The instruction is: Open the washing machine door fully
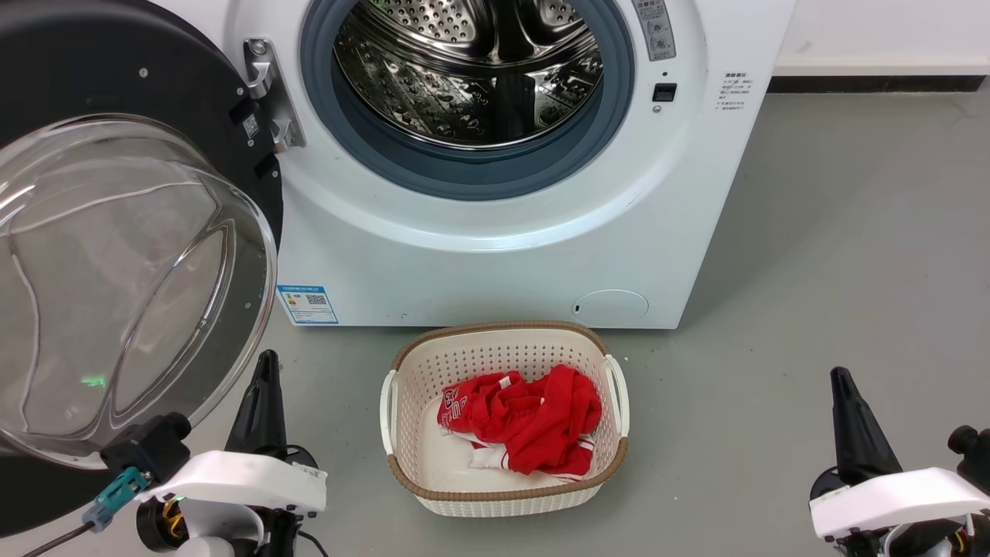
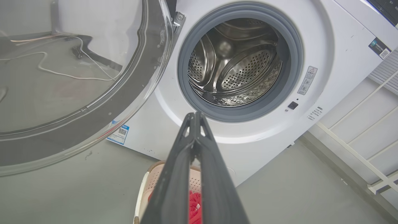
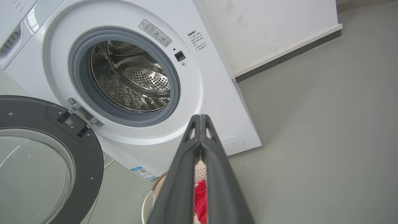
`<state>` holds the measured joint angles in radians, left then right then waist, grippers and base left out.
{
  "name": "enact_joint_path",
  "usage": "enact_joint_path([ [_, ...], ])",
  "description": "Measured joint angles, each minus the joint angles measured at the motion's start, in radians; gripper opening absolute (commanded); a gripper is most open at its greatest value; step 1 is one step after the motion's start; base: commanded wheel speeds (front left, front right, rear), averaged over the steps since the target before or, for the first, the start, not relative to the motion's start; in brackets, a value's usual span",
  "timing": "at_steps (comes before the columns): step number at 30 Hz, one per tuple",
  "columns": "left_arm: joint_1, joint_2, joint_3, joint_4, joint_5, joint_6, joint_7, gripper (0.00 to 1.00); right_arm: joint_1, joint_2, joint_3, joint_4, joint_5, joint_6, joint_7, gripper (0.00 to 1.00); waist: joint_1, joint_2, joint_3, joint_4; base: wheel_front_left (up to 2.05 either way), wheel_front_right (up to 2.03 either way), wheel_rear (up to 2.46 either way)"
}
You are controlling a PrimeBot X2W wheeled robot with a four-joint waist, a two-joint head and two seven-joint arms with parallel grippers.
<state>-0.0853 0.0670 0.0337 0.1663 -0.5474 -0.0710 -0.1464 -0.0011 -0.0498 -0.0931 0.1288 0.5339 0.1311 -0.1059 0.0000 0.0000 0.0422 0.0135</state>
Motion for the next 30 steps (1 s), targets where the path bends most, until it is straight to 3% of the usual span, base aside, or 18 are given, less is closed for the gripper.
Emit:
enact_joint_path([
  [30,-0.002,-0.007,0.032,0.031,-0.421,-0.026,0.102,0.00,-0.042,0.000,-0.008,0.044,0.427,0.000,0.086,0.00,0.0000,0.0000,-0.012,-0.004,0.00,0.00,0.00],
])
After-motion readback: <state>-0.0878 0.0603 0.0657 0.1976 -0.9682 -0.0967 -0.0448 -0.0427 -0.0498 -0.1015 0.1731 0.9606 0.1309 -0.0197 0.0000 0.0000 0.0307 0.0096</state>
